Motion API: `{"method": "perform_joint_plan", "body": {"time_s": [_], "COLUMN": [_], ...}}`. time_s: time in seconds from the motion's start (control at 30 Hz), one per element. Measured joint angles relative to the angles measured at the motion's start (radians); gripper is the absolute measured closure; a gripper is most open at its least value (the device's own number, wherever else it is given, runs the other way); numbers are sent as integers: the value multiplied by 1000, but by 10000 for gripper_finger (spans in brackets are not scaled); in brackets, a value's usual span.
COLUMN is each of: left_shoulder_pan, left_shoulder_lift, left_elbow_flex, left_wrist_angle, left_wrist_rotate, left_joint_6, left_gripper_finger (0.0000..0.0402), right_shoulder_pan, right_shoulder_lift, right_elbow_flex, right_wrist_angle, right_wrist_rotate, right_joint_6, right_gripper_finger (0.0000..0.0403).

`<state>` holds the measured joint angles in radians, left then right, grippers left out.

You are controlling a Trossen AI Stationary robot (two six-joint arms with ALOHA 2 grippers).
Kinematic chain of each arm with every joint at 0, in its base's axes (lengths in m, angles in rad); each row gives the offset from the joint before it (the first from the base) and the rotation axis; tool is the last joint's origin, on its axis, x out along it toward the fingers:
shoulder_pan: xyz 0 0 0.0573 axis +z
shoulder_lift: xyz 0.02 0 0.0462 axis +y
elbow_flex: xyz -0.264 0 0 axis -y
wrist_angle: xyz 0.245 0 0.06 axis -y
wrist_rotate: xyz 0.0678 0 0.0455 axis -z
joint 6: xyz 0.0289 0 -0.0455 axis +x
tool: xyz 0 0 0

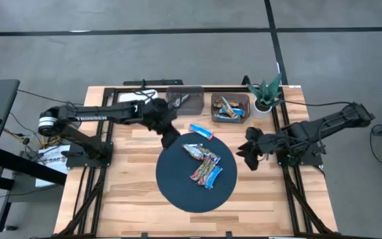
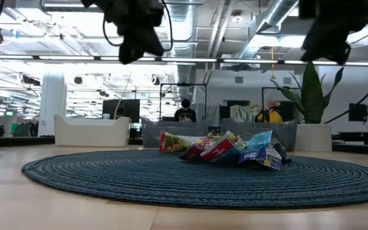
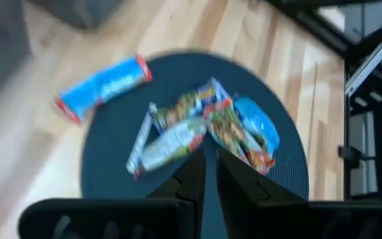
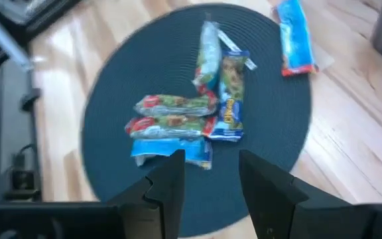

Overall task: Pick and place Granola Bars by type
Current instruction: Put the blue granola bar into the middle black bin

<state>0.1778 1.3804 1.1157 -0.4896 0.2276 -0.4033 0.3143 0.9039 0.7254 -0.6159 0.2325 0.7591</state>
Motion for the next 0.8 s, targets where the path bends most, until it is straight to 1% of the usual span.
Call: {"method": "perform_joint_plan", "body": {"time_s": [0.1,0.27,0.37,0.47,0.6,0.8], "left_shoulder_pan": [-32,-74,-87,-95,-101,-100], "left_shoulder_lift": [0,-1,-1,-1,-1,-6], "left_elbow_flex": [-36,-47,-47,-47,-47,-47], "left_wrist_angle": [12,17,2,-12,-39,-46], "left_wrist_rotate": [-2,-46,-57,-57,-55,-52], "left_joint_6": [-15,-9,-7,-7,-9,-46], "left_gripper_finger": [372,372,372,372,372,372], "right_shoulder_pan": [-43,-125,-164,-193,-211,-212], "right_shoulder_lift": [66,201,279,344,421,538], "right_elbow_flex": [0,0,0,20,76,142], "right_wrist_angle": [53,141,194,200,198,168], "right_wrist_rotate": [-17,-104,-114,-113,-116,-167], "right_joint_6": [28,36,38,33,-57,-203], "right_gripper_finger": [269,269,269,269,271,279]}}
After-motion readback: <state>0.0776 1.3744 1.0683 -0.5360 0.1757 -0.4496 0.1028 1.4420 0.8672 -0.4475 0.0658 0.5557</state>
